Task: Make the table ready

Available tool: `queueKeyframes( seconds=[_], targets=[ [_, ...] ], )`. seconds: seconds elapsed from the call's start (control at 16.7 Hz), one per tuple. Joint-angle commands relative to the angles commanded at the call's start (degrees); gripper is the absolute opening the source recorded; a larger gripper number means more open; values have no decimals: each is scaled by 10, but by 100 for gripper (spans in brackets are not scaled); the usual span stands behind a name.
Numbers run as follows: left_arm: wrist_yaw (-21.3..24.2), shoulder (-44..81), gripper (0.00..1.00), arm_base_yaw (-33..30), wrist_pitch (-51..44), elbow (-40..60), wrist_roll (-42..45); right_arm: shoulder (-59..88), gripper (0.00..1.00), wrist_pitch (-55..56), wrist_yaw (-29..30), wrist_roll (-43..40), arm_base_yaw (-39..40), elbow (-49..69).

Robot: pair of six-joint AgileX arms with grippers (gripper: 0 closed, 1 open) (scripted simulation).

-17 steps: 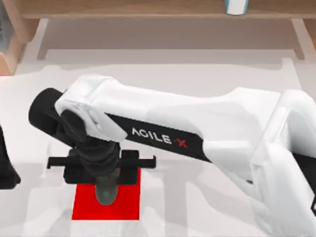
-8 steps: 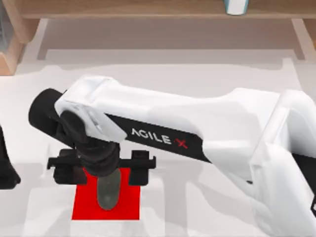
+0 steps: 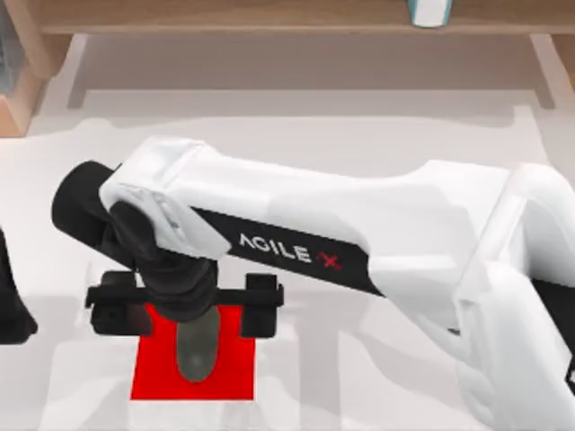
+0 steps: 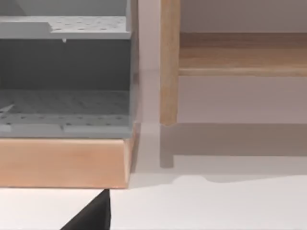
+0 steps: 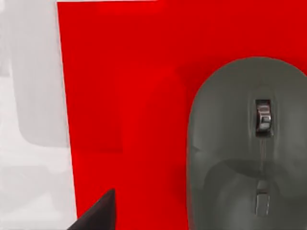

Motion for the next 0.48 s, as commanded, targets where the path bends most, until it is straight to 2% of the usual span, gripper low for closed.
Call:
queueKeyframes(
  seconds=[0.24,0.48],
  targets=[
    [0,0,100,0,0,0,0,-16,100,45,0,-6,13,-13],
    [0,0,100,0,0,0,0,-37,100,181,12,-18,31,-63]
  ],
)
